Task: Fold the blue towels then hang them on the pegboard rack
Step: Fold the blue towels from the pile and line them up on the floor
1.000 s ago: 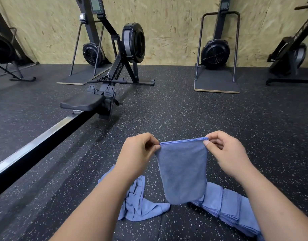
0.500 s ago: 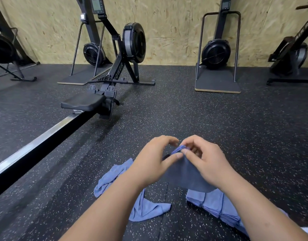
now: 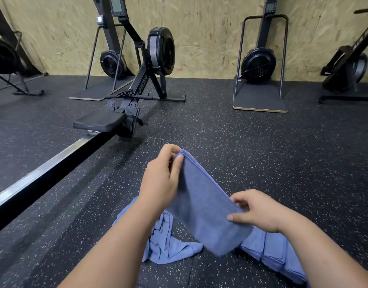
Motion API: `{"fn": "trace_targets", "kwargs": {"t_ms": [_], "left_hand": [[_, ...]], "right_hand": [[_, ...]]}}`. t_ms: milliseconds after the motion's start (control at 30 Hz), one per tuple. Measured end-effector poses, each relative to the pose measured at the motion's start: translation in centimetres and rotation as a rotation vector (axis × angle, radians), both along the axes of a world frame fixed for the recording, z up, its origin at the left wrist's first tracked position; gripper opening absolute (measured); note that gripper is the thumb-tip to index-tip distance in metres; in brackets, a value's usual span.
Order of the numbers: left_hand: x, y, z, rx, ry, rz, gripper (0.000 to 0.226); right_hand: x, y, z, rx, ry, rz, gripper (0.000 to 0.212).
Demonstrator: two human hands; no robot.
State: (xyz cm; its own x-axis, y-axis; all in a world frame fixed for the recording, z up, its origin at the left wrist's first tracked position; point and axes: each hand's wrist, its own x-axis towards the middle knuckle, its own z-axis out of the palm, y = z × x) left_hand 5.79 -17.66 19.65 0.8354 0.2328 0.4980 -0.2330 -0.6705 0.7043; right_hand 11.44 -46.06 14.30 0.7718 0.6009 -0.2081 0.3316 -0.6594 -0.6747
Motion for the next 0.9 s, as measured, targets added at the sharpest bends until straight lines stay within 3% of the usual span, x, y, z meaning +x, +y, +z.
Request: {"fn": "trace_targets", "kwargs": {"t_ms": [67, 167, 267, 433, 633, 733, 800, 900], "left_hand": [[0.1, 0.7, -0.2, -0.043, -0.011, 0.08, 0.003], [0.3, 1.7, -0.3, -0.087, 0.019, 0.188, 0.005], [0.4, 2.3, -0.4, -0.131, 0.065, 0.269, 0.007], [0.8, 3.0, -0.6, -0.232, 0.127, 0.364, 0.014], [1.5, 3.1, -2.0, -0.468, 0.359, 0.319, 0.017], [1.6, 3.3, -2.4, -0.646, 0.446, 0.233, 0.026], [1.7, 3.4, -2.4, -0.712, 0.429, 0.17, 0.04], [1.5, 3.6, -2.2, -0.619, 0.258, 0.188, 0.043]], "right_hand": [[0.4, -1.1, 0.5, -0.094, -0.069, -0.039, 0.019], [1.0, -2.8, 1.0, -0.049, -0.053, -0.116, 0.031], [1.3, -3.9, 2.0, 0.143, 0.007, -0.191, 0.047], [0.8, -3.6, 3.6, 0.598, 0.209, -0.333, 0.029], [1.6, -2.4, 2.8, 0.547, 0.036, -0.631, 0.024], [2.4, -2.7, 2.2, 0.624, 0.117, -0.742, 0.029], [2.7, -3.3, 2.1, 0.702, 0.224, -0.763, 0.043], [2.7, -3.7, 2.3, 0.706, 0.16, -0.774, 0.059]]}}
